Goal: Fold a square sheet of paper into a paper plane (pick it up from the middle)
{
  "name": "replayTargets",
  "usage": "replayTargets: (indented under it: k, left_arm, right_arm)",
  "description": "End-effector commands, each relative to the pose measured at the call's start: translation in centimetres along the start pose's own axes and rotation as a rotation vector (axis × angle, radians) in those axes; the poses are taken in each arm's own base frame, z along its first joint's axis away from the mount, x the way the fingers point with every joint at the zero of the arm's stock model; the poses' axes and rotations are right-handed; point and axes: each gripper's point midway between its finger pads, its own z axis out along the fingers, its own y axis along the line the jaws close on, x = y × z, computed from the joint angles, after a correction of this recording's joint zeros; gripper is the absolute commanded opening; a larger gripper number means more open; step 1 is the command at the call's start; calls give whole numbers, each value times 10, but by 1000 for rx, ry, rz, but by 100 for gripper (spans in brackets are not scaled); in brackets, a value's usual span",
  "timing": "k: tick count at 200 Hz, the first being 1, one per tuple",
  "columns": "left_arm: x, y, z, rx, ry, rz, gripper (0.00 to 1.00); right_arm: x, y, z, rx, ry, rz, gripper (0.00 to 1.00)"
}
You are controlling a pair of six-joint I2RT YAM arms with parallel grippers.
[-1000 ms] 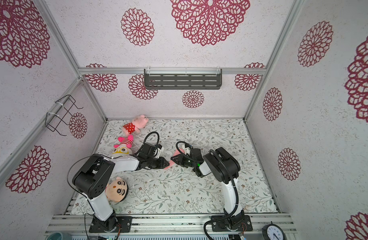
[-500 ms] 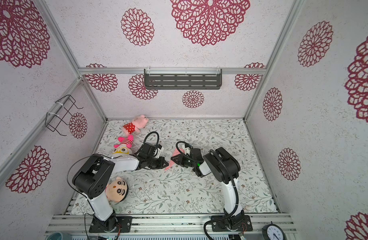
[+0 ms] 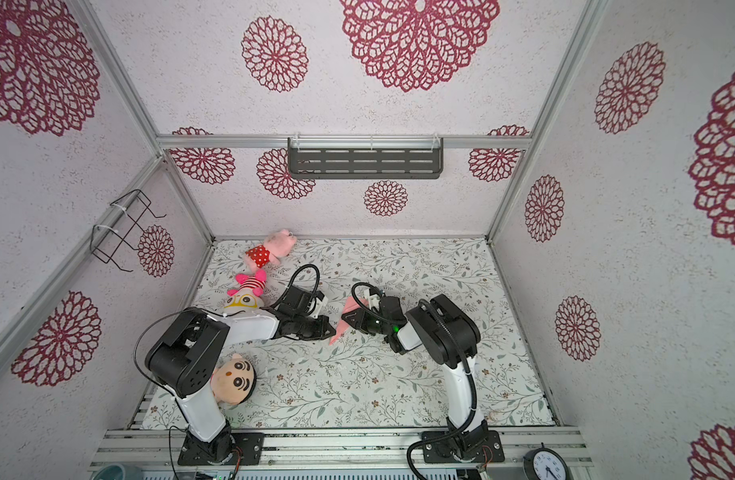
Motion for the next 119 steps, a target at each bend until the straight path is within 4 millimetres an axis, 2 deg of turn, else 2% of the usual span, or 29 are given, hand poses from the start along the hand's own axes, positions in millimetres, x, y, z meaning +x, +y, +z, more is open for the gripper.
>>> replayTargets:
  k: [1,22,44,119]
  left_arm:
    - [3,0,2,-12,21,5,11]
    - [1,-6,-2,7,19,-18,17]
    - [0,-11,-8,13,18,-57,18]
    - [5,-14,-7,14,39,-74,9]
  right_arm:
    - [18,-41,-5,169,30,77,32]
    - [19,-47,-7,223,33,72,31]
    - [22,-55,-9,284,45,70,29]
    - [27,-61,-8,333,51,94,26]
